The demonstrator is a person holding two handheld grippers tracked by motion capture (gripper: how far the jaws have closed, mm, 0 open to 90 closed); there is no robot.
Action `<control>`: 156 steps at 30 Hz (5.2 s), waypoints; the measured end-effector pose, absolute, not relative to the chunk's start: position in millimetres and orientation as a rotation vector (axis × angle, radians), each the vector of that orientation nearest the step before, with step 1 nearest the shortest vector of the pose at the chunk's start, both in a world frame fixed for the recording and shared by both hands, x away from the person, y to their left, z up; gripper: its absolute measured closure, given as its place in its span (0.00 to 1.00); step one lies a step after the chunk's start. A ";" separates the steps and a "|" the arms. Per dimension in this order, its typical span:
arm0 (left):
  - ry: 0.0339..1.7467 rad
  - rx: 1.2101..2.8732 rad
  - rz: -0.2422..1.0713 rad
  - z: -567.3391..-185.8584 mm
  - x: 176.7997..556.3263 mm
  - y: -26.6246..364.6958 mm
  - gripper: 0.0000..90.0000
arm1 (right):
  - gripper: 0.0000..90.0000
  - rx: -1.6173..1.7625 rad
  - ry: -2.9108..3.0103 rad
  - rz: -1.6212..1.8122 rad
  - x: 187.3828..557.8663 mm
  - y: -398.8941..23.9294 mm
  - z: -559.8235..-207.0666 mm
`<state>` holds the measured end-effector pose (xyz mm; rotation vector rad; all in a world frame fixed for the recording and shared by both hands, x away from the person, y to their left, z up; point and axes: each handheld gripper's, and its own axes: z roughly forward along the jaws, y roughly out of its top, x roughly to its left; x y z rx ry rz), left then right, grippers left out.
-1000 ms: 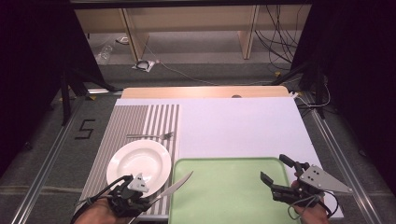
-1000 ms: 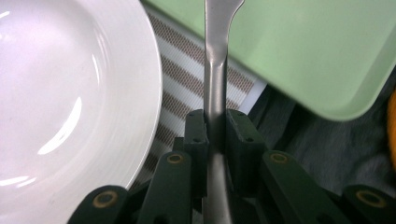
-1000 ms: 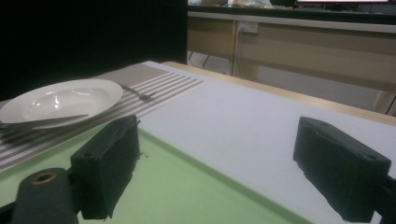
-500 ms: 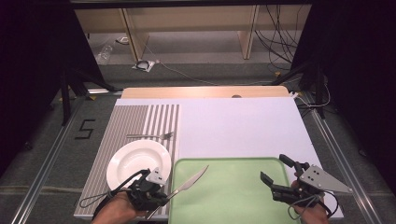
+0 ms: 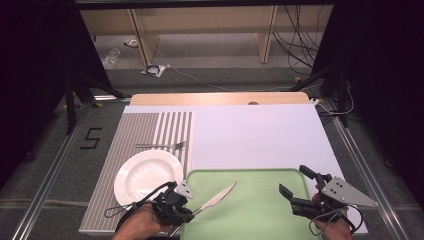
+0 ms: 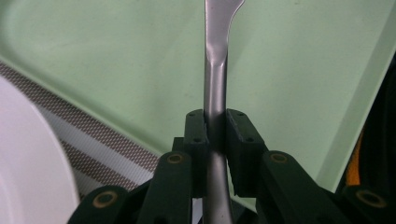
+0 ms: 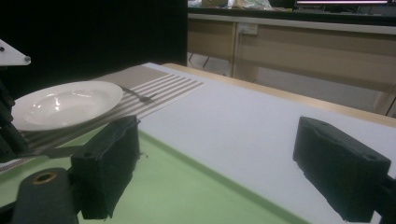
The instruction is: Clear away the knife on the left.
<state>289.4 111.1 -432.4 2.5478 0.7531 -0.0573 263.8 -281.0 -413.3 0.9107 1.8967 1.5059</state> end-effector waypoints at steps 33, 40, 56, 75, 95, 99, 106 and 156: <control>0.622 2.688 -0.222 -455.3 278.6 52.5 0.88 | 0.17 0.902 1.899 1.505 262.7 -281.2 -412.1; 0.611 2.721 -0.251 -460.2 274.9 49.0 0.88 | 0.17 0.902 1.897 1.507 262.7 -281.3 -412.0; 0.605 2.664 -0.182 -449.1 271.9 49.0 0.50 | 0.17 0.902 1.898 1.509 262.7 -281.3 -412.1; 0.582 2.514 -0.040 -445.6 267.4 39.1 0.76 | 0.17 0.903 1.898 1.506 262.6 -281.3 -412.1; 0.472 2.581 -0.042 -462.3 251.8 19.7 0.99 | 0.17 0.895 1.897 1.511 262.8 -280.5 -412.0; 0.471 2.589 -0.039 -464.5 251.7 18.7 0.99 | 0.17 0.895 1.898 1.510 262.8 -280.5 -412.1; 0.475 2.600 -0.017 -466.5 253.6 18.9 0.99 | 0.17 0.898 1.900 1.512 262.9 -280.6 -412.2; 0.616 2.630 0.008 -464.1 277.8 45.0 1.00 | 0.17 0.909 1.899 1.522 263.3 -281.3 -412.5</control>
